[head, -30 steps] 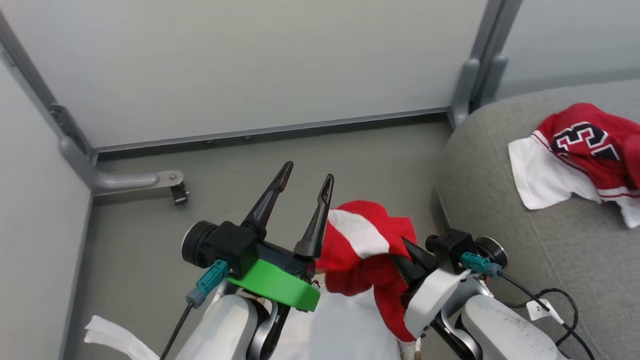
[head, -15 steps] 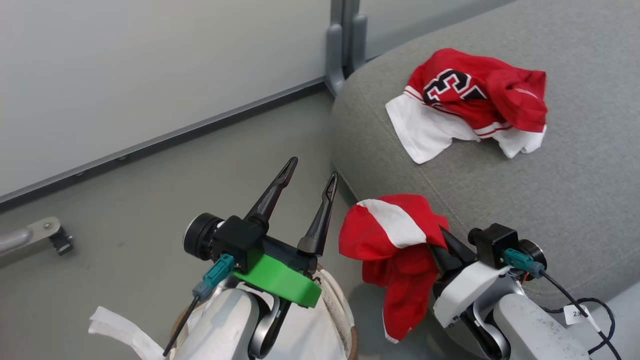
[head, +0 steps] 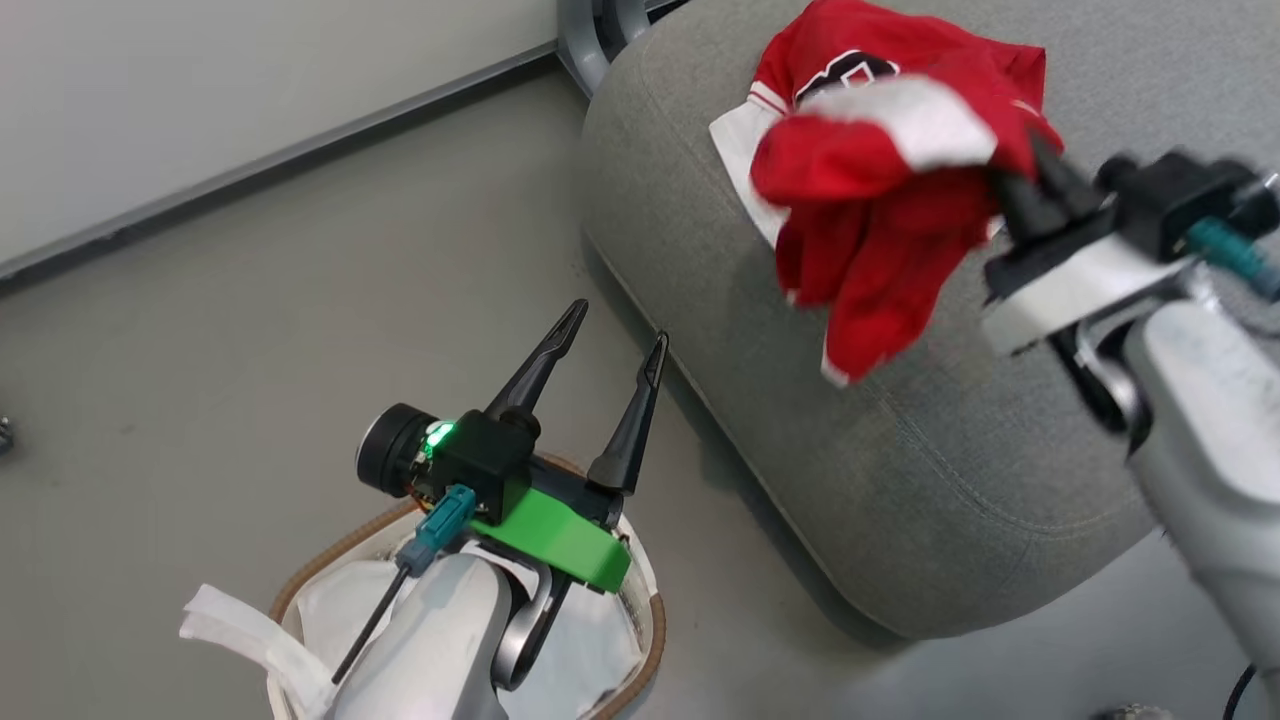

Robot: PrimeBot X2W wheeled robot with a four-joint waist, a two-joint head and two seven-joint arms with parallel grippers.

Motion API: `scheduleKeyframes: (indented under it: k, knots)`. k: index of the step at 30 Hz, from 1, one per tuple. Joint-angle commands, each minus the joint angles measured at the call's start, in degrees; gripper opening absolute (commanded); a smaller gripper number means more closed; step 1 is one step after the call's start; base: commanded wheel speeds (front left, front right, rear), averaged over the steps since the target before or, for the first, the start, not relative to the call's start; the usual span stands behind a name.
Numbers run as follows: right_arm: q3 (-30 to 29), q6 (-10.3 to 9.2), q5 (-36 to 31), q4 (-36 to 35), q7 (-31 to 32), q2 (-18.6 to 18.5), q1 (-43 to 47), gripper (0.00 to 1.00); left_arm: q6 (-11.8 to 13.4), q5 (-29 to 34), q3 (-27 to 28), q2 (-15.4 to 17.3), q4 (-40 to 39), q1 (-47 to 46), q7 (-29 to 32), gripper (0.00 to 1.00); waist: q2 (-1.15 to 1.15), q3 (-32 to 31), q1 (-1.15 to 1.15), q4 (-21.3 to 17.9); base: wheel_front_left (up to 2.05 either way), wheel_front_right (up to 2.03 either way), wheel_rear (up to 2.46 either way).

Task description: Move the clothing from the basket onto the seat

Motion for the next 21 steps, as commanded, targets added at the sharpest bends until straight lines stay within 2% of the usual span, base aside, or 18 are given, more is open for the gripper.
scheduleKeyframes:
  k: [1,5,9,16,21]
  knots:
    - [-0.94,-0.08,-0.82,0.01,-0.11,-1.33,-2.91,0.00,-0.27,0.50,0.38,0.35,0.50,-1.40,-0.01,1.00,0.42,4.68,0.00,2.56,0.00,0.00,0.00]
    - [-5.31,-0.08,-0.91,4.37,-0.11,-5.45,-10.65,0.00,-0.37,1.82,0.32,0.35,1.58,-2.28,-0.02,1.00,0.42,7.67,0.00,4.98,0.00,0.00,0.00]
    - [-9.63,-0.08,-2.17,12.77,-0.11,-8.61,-14.91,0.00,-0.44,3.05,0.06,0.34,2.33,-3.33,-0.01,1.00,0.42,10.41,0.00,7.76,0.00,0.00,0.00]
    - [-22.49,-0.08,-5.52,27.56,-0.11,-10.82,-15.07,0.00,-0.44,3.67,-0.15,0.85,2.97,-5.84,-0.01,1.00,0.42,15.63,0.00,12.74,0.00,0.00,0.00]
    - [-31.85,-0.08,-11.53,32.39,-0.11,-10.25,-13.72,0.00,-0.43,3.99,1.18,1.30,2.31,-6.39,-0.01,1.00,0.42,18.67,0.00,14.97,0.00,0.00,0.00]
